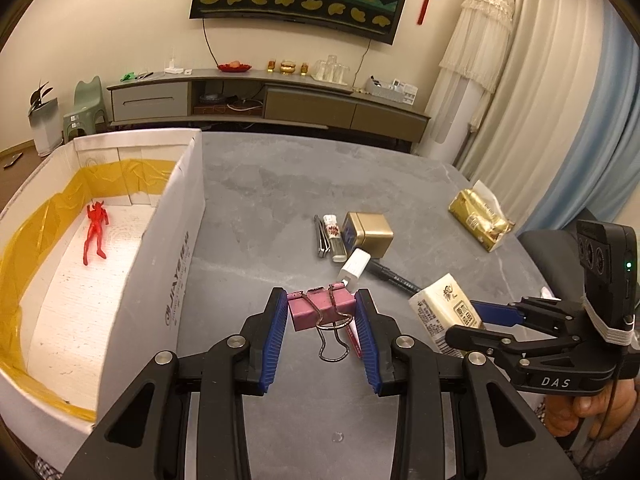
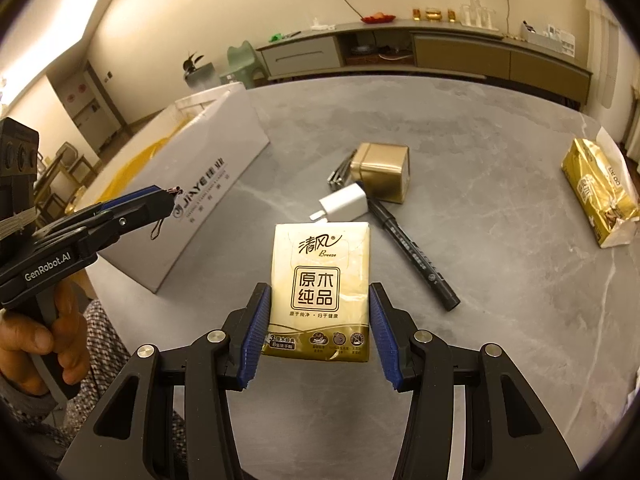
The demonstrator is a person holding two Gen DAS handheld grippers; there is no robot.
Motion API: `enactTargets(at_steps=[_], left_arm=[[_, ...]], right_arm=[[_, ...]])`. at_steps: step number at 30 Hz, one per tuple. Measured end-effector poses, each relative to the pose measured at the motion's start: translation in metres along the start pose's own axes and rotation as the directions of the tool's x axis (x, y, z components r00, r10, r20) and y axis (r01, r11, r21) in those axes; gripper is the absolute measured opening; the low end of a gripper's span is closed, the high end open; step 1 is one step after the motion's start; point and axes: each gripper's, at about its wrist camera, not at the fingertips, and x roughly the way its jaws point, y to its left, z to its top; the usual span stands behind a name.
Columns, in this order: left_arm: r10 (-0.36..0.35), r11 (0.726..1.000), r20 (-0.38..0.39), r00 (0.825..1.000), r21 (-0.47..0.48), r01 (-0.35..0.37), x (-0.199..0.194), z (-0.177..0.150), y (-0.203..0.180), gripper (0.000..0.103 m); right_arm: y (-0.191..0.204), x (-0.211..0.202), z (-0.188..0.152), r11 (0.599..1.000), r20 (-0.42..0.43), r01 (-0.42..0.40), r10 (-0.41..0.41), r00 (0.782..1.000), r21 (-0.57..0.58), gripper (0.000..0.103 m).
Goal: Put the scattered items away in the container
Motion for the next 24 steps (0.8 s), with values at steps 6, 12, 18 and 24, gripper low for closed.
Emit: enactTargets(at_steps=[6, 12, 18, 24], left_arm=[[-0.014, 1.000, 0.020, 1.000, -0.007, 0.014, -0.014, 0.002, 0.003, 0.036], [-0.021, 1.000, 0.041, 0.999, -0.018, 0.022, -0.026, 0.004, 0.009, 0.036], [-0.026, 0.999, 0.062, 0.998, -0.036, 0.029, -0.037, 0.005, 0.018, 0.036], [-0.031, 0.998, 0.085, 0.996, -0.059, 0.036, -0.049, 0.007, 0.032, 0.036]], right_arm=[[0.015, -0.008, 0.002, 1.000, 0.012, -0.017, 0.017, 1.000, -0.010, 0.051], [0.033, -0.013, 0.009, 0.999, 0.023, -0.032, 0.033, 0.999, -0.036, 0.051], [0.054, -0.019, 0.020, 0.997, 0.036, -0.041, 0.043, 0.998, -0.072, 0.051], [0.074, -0.021, 0.029, 0.993, 0.037, -0.050, 0.054, 0.998, -0.111, 0.051]])
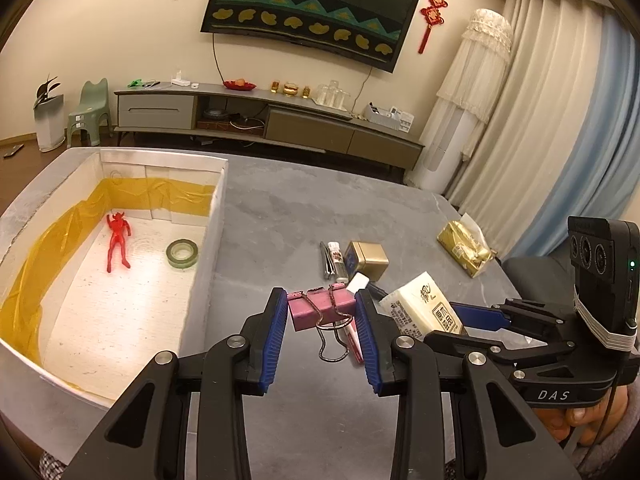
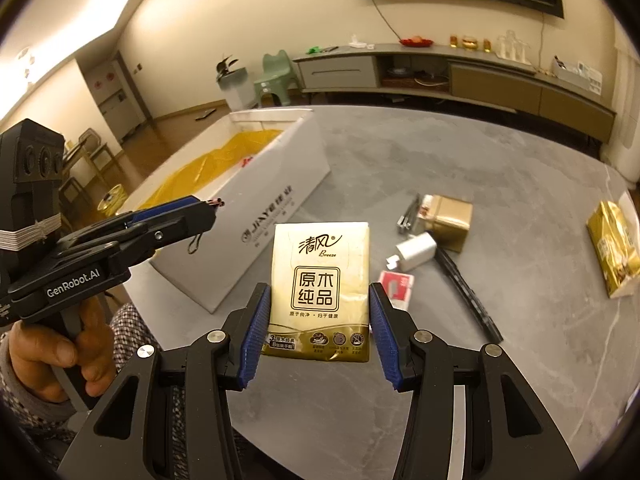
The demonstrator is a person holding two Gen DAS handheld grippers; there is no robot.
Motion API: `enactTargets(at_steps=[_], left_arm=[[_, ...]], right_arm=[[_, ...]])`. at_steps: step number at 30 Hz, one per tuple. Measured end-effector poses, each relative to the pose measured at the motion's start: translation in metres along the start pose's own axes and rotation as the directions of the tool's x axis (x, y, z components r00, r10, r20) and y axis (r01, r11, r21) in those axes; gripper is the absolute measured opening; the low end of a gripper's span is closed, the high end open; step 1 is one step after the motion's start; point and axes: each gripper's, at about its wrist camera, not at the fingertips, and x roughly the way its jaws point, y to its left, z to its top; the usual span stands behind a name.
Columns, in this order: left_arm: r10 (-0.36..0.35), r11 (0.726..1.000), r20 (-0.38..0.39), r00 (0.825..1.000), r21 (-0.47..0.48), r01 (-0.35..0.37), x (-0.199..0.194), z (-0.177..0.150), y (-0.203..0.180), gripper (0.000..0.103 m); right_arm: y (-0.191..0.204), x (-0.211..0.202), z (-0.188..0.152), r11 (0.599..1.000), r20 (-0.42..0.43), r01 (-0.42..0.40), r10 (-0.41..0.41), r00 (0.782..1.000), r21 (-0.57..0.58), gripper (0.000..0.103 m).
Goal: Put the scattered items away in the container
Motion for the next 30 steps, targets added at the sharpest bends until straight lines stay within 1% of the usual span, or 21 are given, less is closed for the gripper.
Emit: enactTargets(at_steps=[9, 19, 30], left_arm=[[0.002, 0.999, 0.042, 0.999, -0.043, 0.000, -0.022, 0.007, 0.025, 0.036], [0.022, 0.996, 0.078, 0.997, -0.090, -0.015, -0.041, 0.011, 0.054, 0.036], [0.047, 0.992, 0.111, 0.993, -0.118, -0.034, -0.056, 0.020, 0.081, 0.036]], right_arm=[[0.030, 0.000, 0.018, 0.998, 0.008, -0.013, 0.014, 1.000, -0.060, 0.052], [0.063, 0.005, 0.034, 0.992, 0.013, -0.030, 0.031, 0.999, -0.126, 0.052], [0.092, 0.011, 0.049, 0.982, 0.014, -0.039, 0.043, 0.999, -0.185, 0.052]])
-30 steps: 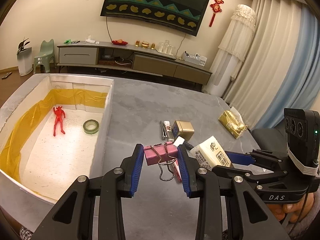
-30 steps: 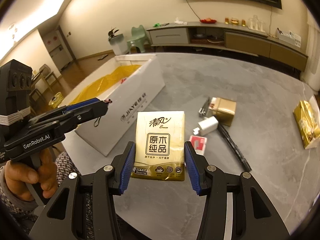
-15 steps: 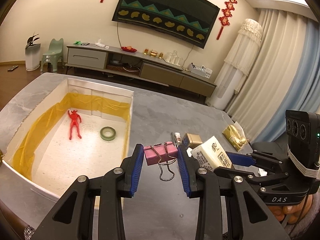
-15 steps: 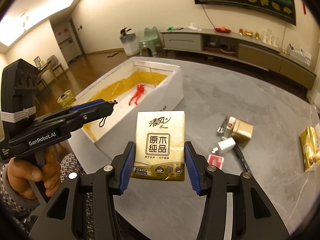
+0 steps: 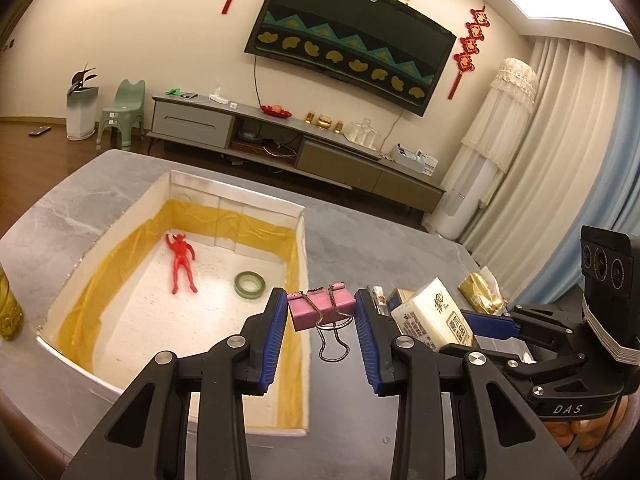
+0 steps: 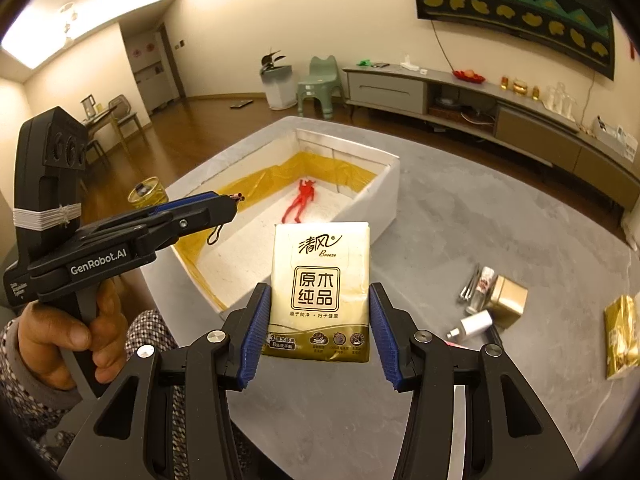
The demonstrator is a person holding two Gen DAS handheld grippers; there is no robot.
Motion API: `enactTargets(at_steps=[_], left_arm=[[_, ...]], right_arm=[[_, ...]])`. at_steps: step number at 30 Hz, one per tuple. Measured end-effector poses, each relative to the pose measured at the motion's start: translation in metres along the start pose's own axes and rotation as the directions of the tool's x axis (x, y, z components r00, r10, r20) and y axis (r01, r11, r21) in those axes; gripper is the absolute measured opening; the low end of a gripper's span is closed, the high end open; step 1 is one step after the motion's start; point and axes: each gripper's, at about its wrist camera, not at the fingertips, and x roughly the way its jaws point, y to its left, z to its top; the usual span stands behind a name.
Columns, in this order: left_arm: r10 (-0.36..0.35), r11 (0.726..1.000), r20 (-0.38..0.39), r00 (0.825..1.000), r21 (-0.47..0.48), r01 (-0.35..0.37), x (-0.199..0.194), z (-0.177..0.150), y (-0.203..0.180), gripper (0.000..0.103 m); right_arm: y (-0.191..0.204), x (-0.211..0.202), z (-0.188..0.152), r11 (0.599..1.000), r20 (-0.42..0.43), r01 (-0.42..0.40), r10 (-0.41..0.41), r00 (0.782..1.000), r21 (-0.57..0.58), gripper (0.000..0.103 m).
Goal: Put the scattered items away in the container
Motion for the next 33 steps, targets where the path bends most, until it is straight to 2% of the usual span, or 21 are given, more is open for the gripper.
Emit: enactTargets(at_steps=[15, 33], left_arm=[[0.039, 0.999, 0.009, 0.999, -0.029, -0.039, -0.004, 0.011, 0.037, 0.036], [0.065, 0.997, -0.025, 0.998, -0.028, -0.065, 0.006, 0.021, 0.072, 0.036]], right_arm=[[0.027, 0.020, 0.024, 0.997, -0.013, -0.008, 0.007, 1.000, -0.075, 0.052], [0.049, 0.060, 0.056, 0.988, -0.047, -0.001, -0.006, 0.999, -0.153, 0.052]])
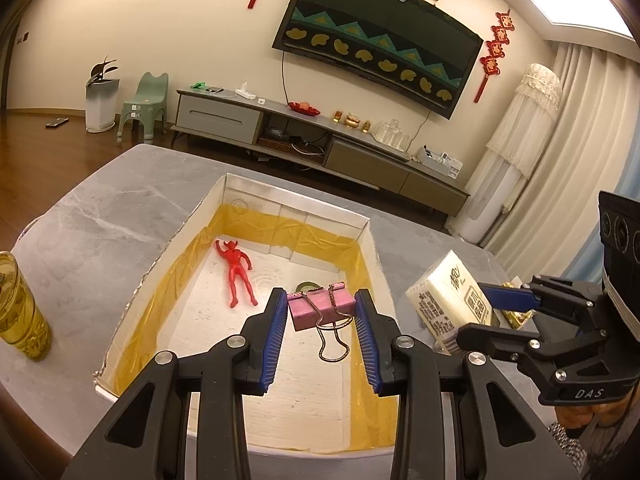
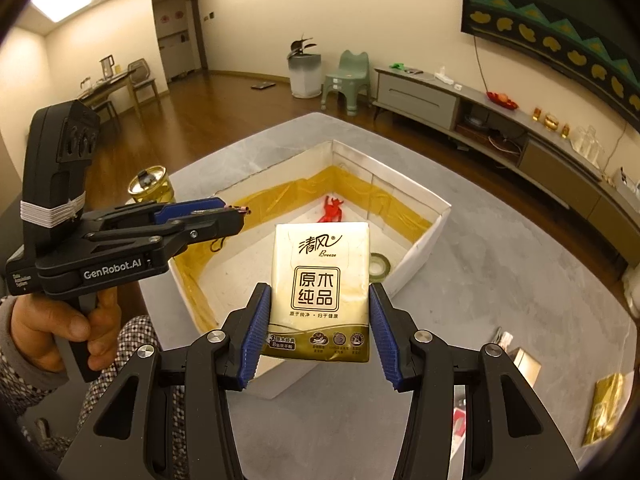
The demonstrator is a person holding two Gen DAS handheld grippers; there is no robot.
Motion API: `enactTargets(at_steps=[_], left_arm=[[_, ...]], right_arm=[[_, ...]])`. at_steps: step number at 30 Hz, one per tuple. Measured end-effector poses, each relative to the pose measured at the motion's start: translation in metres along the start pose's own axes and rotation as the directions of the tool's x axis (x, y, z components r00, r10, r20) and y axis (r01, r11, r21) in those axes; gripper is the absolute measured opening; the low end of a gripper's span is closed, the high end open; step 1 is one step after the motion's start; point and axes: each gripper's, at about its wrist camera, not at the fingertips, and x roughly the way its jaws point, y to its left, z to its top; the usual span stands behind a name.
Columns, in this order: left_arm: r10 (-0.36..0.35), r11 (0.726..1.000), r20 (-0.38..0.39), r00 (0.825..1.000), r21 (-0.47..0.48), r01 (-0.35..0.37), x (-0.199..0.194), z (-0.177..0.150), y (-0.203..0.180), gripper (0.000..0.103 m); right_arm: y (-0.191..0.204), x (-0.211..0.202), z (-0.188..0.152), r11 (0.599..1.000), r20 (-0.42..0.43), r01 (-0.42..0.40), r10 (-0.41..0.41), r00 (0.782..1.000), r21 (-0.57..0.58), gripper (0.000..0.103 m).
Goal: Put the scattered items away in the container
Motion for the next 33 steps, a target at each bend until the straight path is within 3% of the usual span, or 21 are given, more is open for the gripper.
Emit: enactTargets(at_steps=[33], left_arm=[[0.043, 0.995, -0.121, 0.992, 0.091, -0.032, 0.030, 0.012, 0.034, 0.036]], right_arm=[[-0.023, 0.092, 0.059, 0.999, -0.135, -0.030, 0.033, 0.990, 0.027, 0.052]])
